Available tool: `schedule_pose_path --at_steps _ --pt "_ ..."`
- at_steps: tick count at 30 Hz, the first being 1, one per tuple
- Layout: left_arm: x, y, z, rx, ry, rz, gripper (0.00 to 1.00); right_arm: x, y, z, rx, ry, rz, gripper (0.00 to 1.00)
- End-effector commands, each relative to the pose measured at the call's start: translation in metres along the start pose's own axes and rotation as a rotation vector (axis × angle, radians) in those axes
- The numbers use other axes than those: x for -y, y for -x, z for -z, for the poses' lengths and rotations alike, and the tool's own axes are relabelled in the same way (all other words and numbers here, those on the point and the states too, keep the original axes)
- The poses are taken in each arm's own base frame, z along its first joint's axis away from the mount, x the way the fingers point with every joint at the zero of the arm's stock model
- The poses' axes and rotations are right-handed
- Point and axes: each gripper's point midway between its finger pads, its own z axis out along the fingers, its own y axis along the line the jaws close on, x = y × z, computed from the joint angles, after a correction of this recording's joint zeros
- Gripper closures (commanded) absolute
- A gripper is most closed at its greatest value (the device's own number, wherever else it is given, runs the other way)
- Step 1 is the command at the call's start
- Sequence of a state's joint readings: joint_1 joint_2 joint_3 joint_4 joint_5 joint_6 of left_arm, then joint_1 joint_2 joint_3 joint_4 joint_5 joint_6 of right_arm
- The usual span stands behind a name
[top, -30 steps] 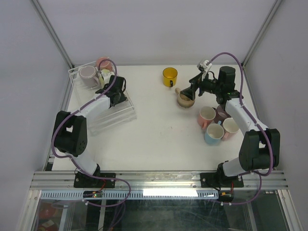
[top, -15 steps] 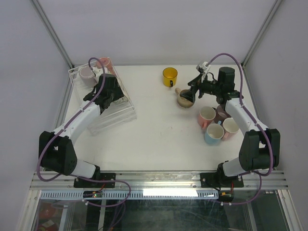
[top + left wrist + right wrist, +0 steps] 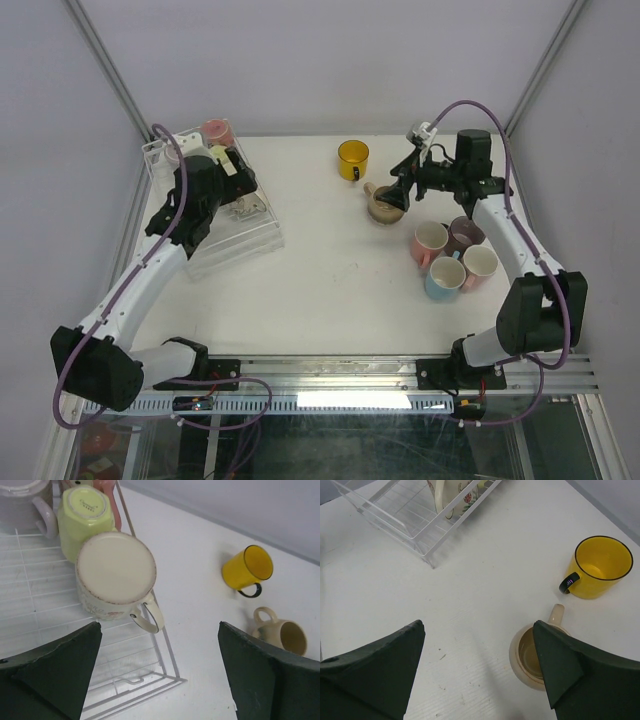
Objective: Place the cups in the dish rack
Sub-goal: Pick up the cup at the center of the board.
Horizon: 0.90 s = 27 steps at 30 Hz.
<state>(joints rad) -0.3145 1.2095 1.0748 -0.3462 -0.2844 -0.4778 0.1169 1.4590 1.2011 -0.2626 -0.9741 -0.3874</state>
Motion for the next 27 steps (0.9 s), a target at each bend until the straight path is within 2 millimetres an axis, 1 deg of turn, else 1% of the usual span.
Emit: schedule_pose_path --at_steps 1,7,12,16,18,20,21,23,24,27 --pt "0.022 0.051 0.022 0.185 -0.145 0.08 0.01 -0.002 0.027 0.016 -0.017 -0.024 0.092 0.08" --pt "0.039 0.073 0.036 0.257 -0.269 0.165 0.01 0.007 0.017 0.026 -0.129 -0.083 0.09 0.08" --pt "0.046 0.082 0.04 0.27 -0.321 0.203 0.01 0.02 0.012 0.035 -0.201 -0.161 0.079 0.07" --pt "0.05 0.089 0.04 0.283 -0.346 0.221 0.01 0.036 0.007 0.038 -0.266 -0.232 0.002 0.06" --pt "0.052 0.091 0.039 0.287 -0.361 0.23 0.01 0.047 0.002 0.037 -0.298 -0.274 -0.071 0.05" --pt "0.053 0.093 0.039 0.291 -0.374 0.239 0.01 0.063 -0.006 0.034 -0.336 -0.33 -0.144 0.01" --pt "0.053 0.094 0.039 0.293 -0.378 0.245 0.01 0.066 -0.004 0.035 -0.349 -0.339 -0.154 0.01" --pt "0.054 0.095 0.038 0.294 -0.387 0.255 0.01 0.075 -0.014 0.029 -0.384 -0.331 -0.198 0.01" --pt "0.054 0.096 0.038 0.296 -0.388 0.262 0.01 0.078 -0.011 0.027 -0.385 -0.328 -0.201 0.01" --pt "0.053 0.095 0.038 0.295 -0.399 0.284 0.01 0.095 -0.019 0.02 -0.401 -0.364 -0.236 0.01"
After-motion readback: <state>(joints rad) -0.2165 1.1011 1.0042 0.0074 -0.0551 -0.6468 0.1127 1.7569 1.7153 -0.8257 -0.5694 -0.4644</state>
